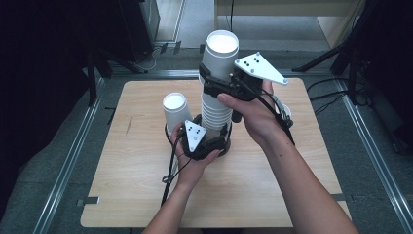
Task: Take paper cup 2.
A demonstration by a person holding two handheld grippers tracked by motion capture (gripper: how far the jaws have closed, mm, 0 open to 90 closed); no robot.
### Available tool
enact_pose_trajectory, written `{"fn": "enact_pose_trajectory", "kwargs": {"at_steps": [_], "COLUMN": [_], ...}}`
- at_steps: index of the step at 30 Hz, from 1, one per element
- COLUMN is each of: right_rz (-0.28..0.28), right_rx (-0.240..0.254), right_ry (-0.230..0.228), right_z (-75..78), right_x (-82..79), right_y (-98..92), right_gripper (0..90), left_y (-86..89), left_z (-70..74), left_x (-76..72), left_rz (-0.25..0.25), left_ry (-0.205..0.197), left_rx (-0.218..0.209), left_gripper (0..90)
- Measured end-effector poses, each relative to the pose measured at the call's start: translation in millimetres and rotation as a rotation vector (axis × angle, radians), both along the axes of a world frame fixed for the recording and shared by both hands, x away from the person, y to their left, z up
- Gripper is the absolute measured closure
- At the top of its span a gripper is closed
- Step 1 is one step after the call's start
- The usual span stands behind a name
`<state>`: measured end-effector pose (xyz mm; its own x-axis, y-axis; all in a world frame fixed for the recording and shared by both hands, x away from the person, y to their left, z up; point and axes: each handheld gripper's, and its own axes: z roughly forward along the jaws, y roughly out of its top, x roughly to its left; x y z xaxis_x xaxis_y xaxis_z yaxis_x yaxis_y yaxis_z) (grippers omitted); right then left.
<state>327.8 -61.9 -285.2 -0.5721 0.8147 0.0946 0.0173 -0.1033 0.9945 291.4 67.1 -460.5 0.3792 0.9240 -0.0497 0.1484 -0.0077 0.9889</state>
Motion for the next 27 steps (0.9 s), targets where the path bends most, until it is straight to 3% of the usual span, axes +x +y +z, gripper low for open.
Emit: {"fn": "enact_pose_trajectory", "kwargs": {"at_steps": [8, 12, 18, 27], "right_rz": [-0.028, -0.038, -0.055, -0.077], "right_rx": [0.02, 0.07, 0.087, 0.089], "right_ry": [-0.031, -0.047, -0.07, -0.076], "right_z": [13.2, 22.3, 31.7, 28.9], "right_x": [-5.9, -9.8, -15.3, -22.3], "right_y": [-4.1, -11.9, -24.7, -46.5], "right_gripper": [14.1, 14.1, 14.1, 14.1], "left_y": [0.4, 0.5, 0.6, 1.0], "left_z": [0.3, 0.4, 0.4, 0.5], "left_x": [0.1, 0.0, 0.0, -0.2], "left_rz": [-0.001, 0.0, -0.001, -0.003], "left_ry": [0.001, 0.002, 0.003, 0.005], "left_rx": [0.003, 0.002, 0.003, 0.002], "left_gripper": [13.0, 13.1, 13.2, 13.5]}}
